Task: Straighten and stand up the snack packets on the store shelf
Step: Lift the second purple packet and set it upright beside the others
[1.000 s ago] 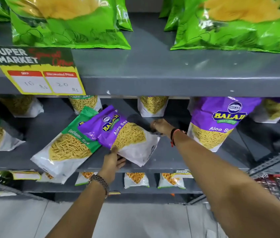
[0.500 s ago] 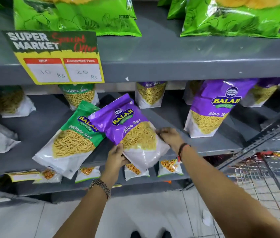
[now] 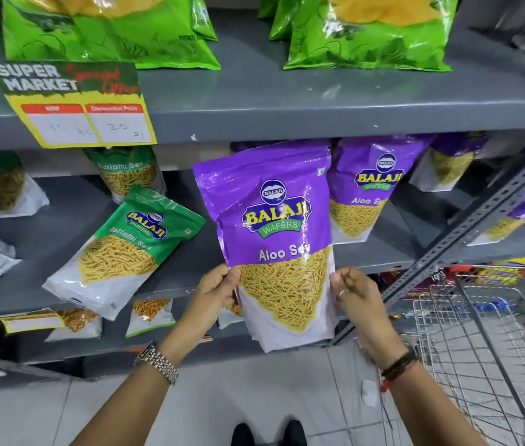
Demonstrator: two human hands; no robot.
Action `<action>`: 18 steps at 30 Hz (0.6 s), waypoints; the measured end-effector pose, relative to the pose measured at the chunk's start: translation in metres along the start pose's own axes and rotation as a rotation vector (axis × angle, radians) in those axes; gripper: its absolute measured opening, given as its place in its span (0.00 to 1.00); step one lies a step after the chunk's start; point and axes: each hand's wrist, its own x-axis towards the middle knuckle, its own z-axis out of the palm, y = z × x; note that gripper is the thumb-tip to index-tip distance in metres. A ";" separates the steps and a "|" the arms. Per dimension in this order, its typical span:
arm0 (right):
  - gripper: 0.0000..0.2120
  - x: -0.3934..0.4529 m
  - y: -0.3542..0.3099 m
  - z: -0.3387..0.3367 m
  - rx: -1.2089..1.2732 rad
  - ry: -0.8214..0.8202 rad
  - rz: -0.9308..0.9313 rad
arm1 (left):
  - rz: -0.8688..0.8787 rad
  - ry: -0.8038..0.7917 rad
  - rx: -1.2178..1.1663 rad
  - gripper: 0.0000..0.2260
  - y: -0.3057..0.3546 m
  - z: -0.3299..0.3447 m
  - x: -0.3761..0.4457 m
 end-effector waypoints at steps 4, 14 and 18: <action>0.08 -0.004 0.000 -0.007 0.004 0.004 -0.021 | 0.014 -0.018 0.030 0.14 0.000 0.007 0.001; 0.15 0.072 0.016 0.026 -0.114 0.098 0.032 | 0.027 0.082 0.162 0.10 0.007 0.010 0.061; 0.13 0.113 -0.005 0.045 -0.136 0.188 -0.025 | 0.095 0.160 0.196 0.08 0.019 0.002 0.103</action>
